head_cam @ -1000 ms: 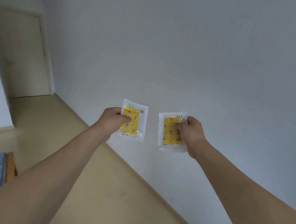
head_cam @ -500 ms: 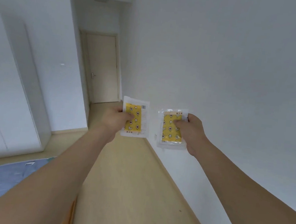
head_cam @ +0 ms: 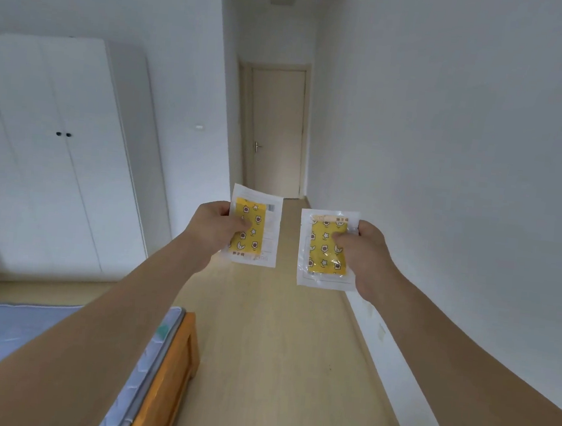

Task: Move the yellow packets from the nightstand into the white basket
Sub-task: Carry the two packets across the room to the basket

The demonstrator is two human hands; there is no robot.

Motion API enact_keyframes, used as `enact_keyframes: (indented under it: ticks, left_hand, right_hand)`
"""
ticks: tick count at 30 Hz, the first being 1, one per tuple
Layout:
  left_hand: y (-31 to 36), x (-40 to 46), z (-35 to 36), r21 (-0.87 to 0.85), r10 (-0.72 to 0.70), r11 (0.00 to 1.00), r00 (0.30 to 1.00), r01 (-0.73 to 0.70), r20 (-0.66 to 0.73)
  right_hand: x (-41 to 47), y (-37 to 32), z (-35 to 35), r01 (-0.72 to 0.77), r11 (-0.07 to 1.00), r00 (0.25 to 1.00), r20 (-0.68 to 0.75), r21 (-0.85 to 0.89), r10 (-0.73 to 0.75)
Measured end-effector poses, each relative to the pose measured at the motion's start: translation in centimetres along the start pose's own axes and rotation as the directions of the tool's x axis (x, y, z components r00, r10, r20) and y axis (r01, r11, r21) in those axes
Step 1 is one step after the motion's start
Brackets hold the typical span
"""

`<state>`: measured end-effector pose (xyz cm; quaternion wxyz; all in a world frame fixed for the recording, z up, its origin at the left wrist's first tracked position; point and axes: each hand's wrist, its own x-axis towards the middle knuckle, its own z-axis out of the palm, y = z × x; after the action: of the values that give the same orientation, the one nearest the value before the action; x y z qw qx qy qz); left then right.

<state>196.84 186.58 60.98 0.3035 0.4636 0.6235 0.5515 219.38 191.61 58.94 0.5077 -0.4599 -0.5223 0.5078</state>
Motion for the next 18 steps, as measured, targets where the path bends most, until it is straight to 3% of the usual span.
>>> enact_keyframes:
  ticks: [14,18]
  left_hand:
    - [-5.1,33.7,0.3,-0.112,-0.045,0.993,0.98,0.024,-0.192]
    - [-7.3,42.3,1.9,-0.098,-0.092,0.992,0.98,0.075,-0.176]
  right_hand:
    - [34.0,0.7,14.0,0.053,0.999,0.984,0.169,0.001,-0.052]
    - [43.3,2.2,16.2,0.02,1.0,0.98,0.196,0.019,-0.023]
